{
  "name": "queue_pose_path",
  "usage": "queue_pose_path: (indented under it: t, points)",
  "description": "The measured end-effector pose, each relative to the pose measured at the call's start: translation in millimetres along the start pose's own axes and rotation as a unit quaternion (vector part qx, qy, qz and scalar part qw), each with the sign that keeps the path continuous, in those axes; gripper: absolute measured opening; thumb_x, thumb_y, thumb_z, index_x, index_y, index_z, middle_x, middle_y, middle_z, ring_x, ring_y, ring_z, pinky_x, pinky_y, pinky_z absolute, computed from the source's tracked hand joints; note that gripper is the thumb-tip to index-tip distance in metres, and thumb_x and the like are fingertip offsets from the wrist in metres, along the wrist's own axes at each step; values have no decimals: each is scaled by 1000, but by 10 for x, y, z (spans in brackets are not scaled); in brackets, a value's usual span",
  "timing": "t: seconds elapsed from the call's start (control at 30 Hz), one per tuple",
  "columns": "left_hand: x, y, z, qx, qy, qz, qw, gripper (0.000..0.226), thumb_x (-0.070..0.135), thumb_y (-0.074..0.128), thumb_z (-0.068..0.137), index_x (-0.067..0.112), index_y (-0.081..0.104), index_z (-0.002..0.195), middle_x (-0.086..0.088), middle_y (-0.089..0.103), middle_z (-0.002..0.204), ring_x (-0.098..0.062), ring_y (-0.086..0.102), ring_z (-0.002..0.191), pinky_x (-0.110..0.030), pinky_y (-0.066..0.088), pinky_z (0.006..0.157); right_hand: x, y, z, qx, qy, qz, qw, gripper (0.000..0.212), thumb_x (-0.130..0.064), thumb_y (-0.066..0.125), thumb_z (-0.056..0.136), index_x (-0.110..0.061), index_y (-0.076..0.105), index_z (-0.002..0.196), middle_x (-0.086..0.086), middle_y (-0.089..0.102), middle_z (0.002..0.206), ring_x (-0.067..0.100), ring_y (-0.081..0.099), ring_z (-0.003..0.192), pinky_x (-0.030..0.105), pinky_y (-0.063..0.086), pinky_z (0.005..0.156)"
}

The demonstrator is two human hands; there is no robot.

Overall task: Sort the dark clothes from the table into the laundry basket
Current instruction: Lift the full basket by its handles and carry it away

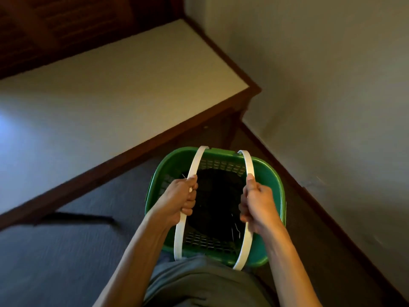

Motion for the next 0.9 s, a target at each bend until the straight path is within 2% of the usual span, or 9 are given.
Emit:
queue_pose_path:
  t: [0.23,0.33,0.53,0.9]
  points:
    - [-577,-670,-567,79,14,-142,987,38,35,44,106,17,46,72,6,27,51,-7,21,37,-20,18,34,354,548,-248,-69,-5,-126,990,42,-47,40,105,-12,48,84,-3,36,54,9,27,37,22,21,35]
    - [-821,-956,-851,108,31,-173,978,40,35,42,107,17,45,72,6,27,51,-7,21,37,-20,17,36,551,849,-411,-109,-7,-166,980,43,-48,40,105,-13,47,82,-3,35,53,9,27,37,22,21,35]
    - [-1492,-1844,-1578,172,67,-261,947,42,36,39,108,16,41,70,5,24,50,-7,19,35,-17,15,37,1120,1787,-943,-217,-28,-257,941,44,-47,35,107,-17,42,75,-5,31,50,10,25,36,21,20,36]
    - [-2537,-3273,-2729,269,111,-340,894,48,37,35,108,22,31,63,5,21,52,-9,14,40,-18,13,42,2301,3326,-1916,-302,-97,-378,870,43,-45,36,107,-19,38,73,-3,27,46,11,24,32,15,23,39]
Point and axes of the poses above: each hand's wrist, its own z-axis towards the middle knuckle, its own y-axis out of the palm, x = y × z, the point moved 3 cm from there along z, towards the middle knuckle
